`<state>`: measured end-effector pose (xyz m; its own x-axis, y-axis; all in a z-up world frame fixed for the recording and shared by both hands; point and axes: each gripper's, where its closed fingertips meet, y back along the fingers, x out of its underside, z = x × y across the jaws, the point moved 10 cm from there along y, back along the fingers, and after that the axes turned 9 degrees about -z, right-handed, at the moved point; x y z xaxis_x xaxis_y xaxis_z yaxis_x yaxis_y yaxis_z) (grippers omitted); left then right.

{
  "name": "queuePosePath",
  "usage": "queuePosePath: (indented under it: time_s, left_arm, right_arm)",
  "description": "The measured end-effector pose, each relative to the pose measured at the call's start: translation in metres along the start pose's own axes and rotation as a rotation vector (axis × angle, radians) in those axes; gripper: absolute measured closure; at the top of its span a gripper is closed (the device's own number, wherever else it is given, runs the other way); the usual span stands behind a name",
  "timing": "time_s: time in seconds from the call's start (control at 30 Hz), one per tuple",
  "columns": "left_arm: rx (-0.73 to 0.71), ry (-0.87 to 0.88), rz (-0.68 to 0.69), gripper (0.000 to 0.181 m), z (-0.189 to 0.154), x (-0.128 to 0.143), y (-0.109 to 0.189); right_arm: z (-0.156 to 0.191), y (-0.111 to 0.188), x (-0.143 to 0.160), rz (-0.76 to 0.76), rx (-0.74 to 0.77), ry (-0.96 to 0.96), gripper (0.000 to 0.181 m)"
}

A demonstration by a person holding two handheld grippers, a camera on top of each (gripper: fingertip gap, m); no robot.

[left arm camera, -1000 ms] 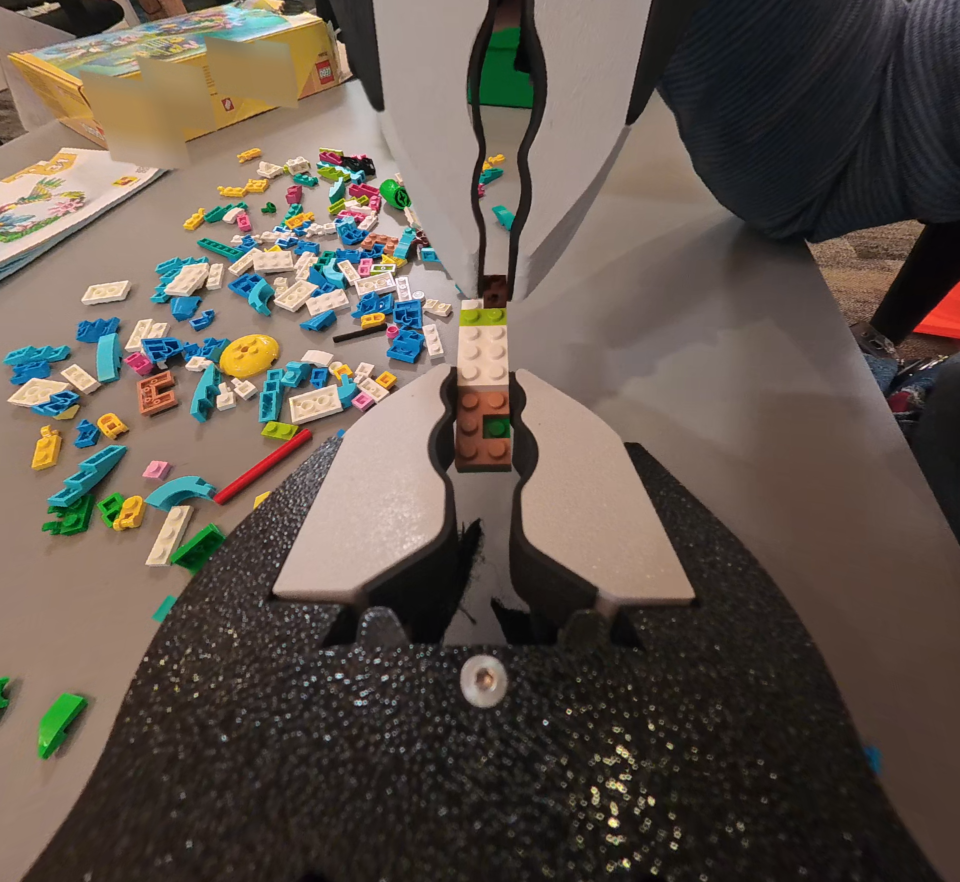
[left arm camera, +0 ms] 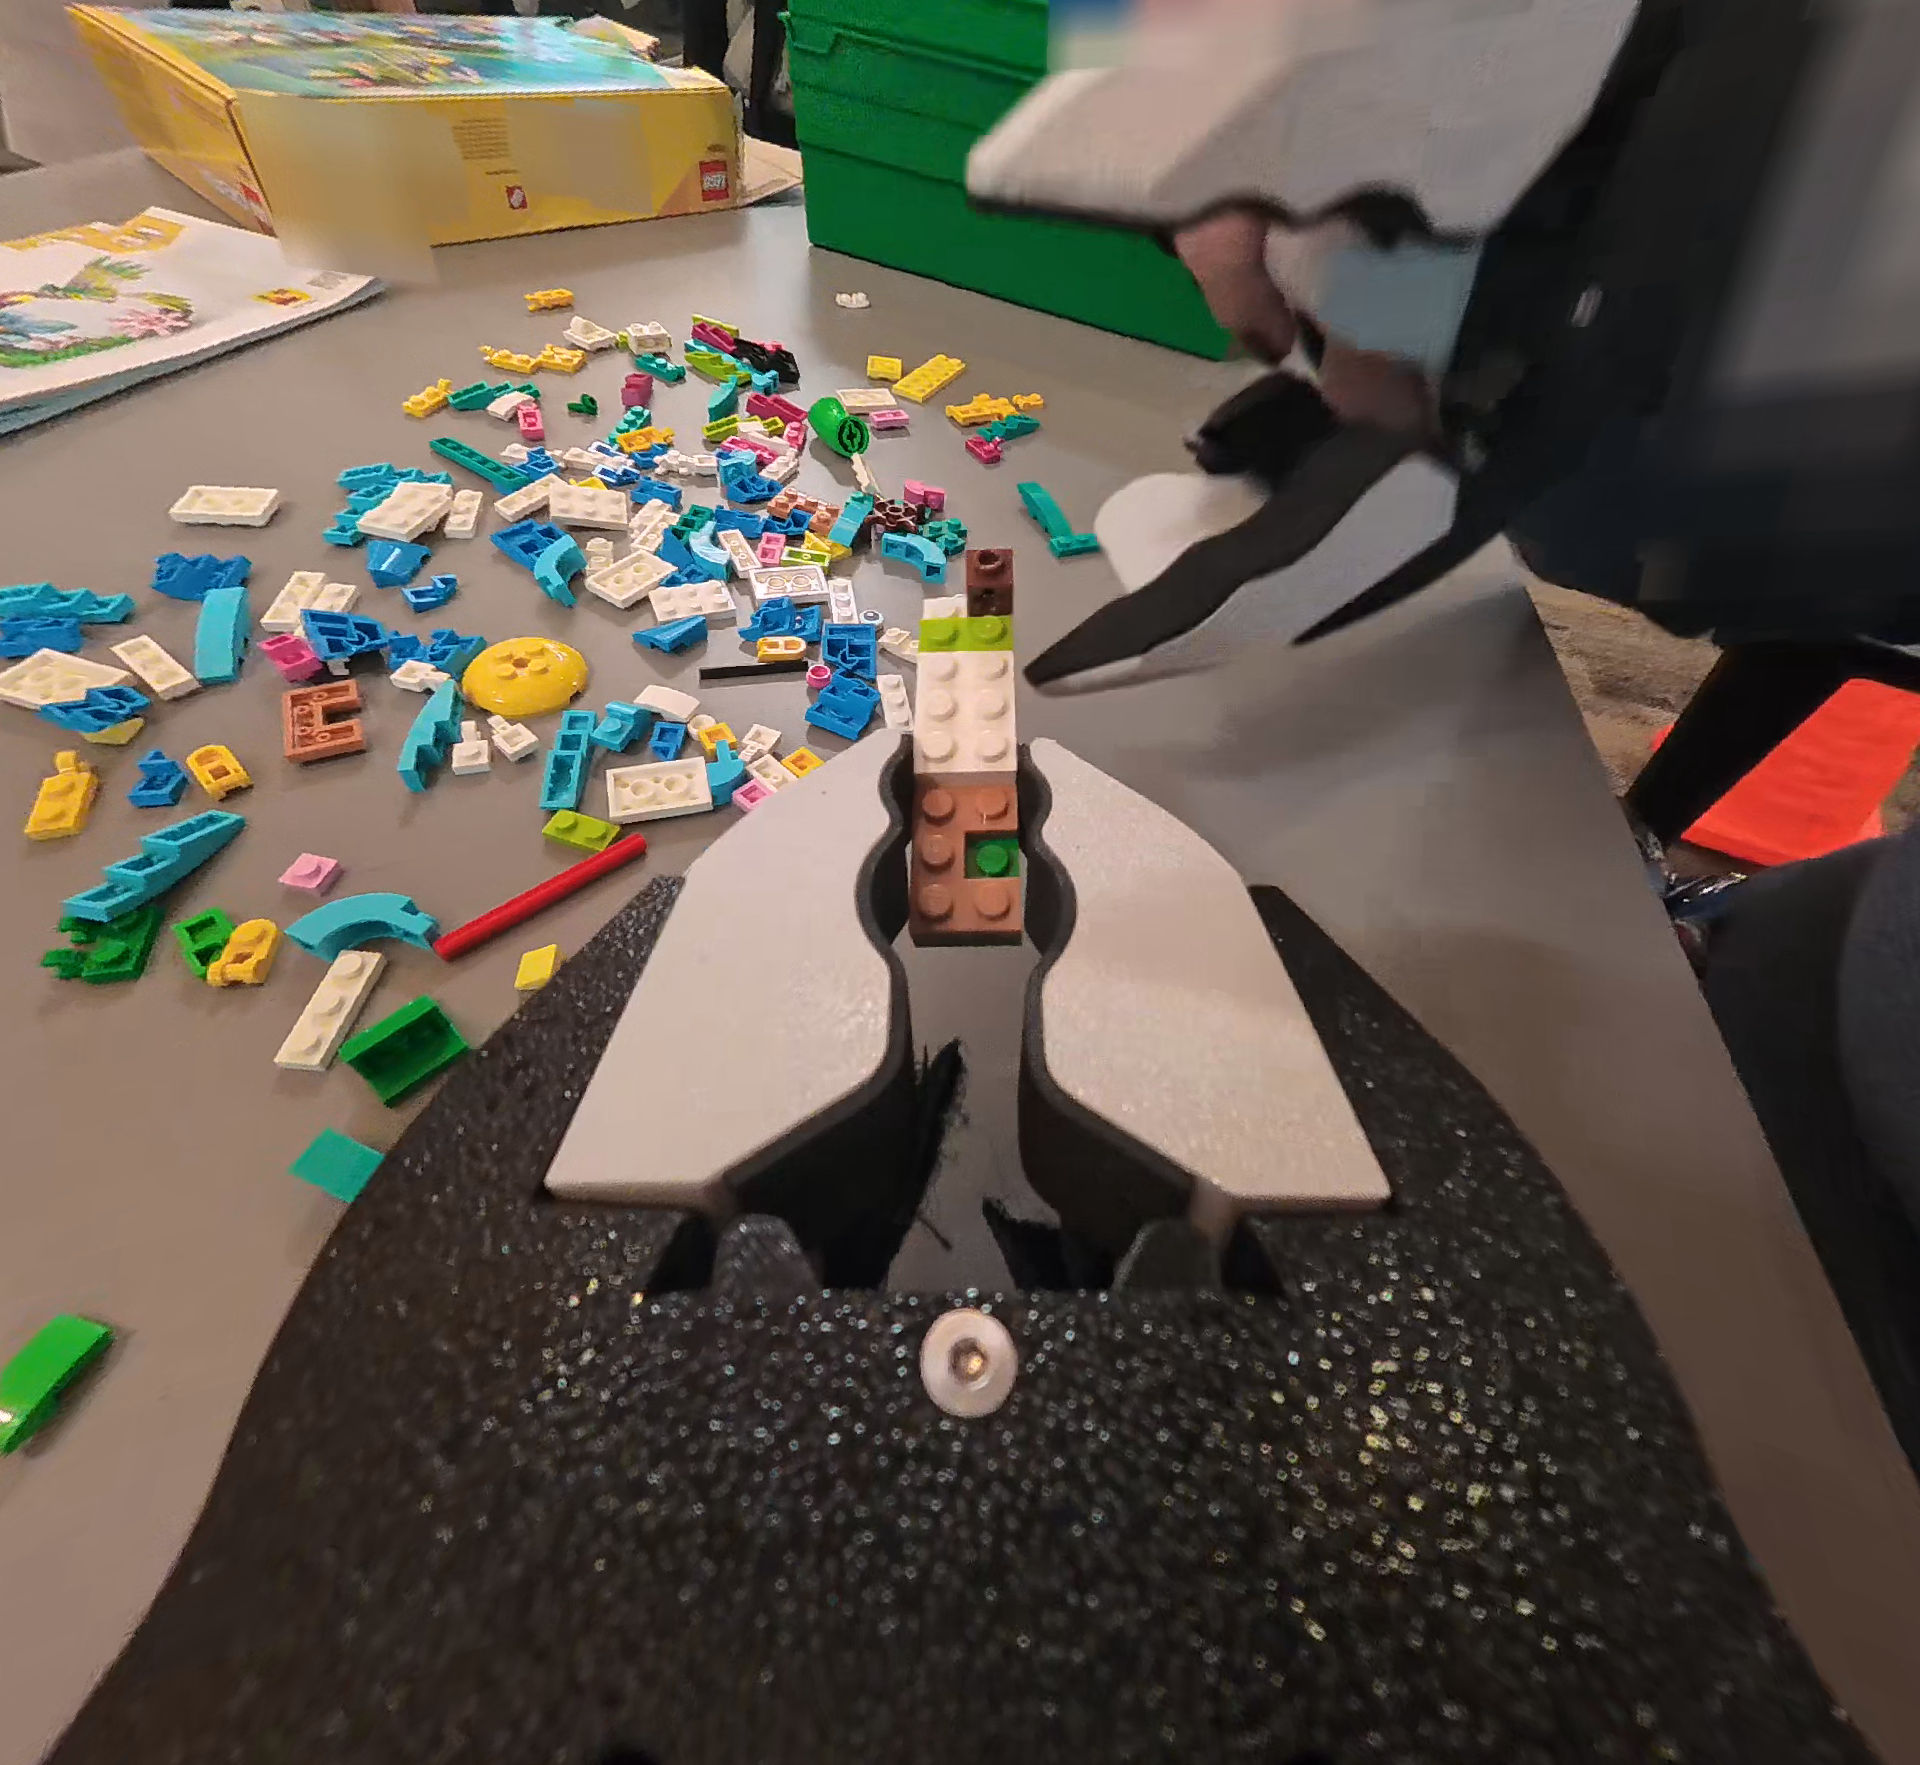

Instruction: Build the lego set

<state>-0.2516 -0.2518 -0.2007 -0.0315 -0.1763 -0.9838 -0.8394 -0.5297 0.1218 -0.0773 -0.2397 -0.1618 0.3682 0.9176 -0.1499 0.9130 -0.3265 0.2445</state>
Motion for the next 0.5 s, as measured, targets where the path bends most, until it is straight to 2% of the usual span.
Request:
queuePosePath:
  time_s: [0.03,0.2,0.33,0.4,0.5]
  left_arm:
    - [0.002,0.01,-0.002,0.164,0.0,0.0,0.0]
    - [0.016,0.042,-0.008,0.164,0.001,0.0,0.001]
    - [0.021,0.05,-0.01,0.164,0.002,0.0,0.001]
    - [0.023,0.05,-0.011,0.164,0.001,0.0,0.001]
    - [0.017,0.045,-0.005,0.164,0.001,0.0,0.001]
  right_arm:
    - [0.007,-0.002,-0.002,0.035,0.021,0.055,0.106]
    - [0.024,-0.016,-0.006,0.101,0.081,0.228,0.124]
    - [0.024,-0.022,-0.004,0.124,0.091,0.233,0.142]
    - [0.025,-0.023,-0.004,0.122,0.09,0.233,0.159]
    - [0.026,-0.023,-0.004,0.124,0.086,0.219,0.164]
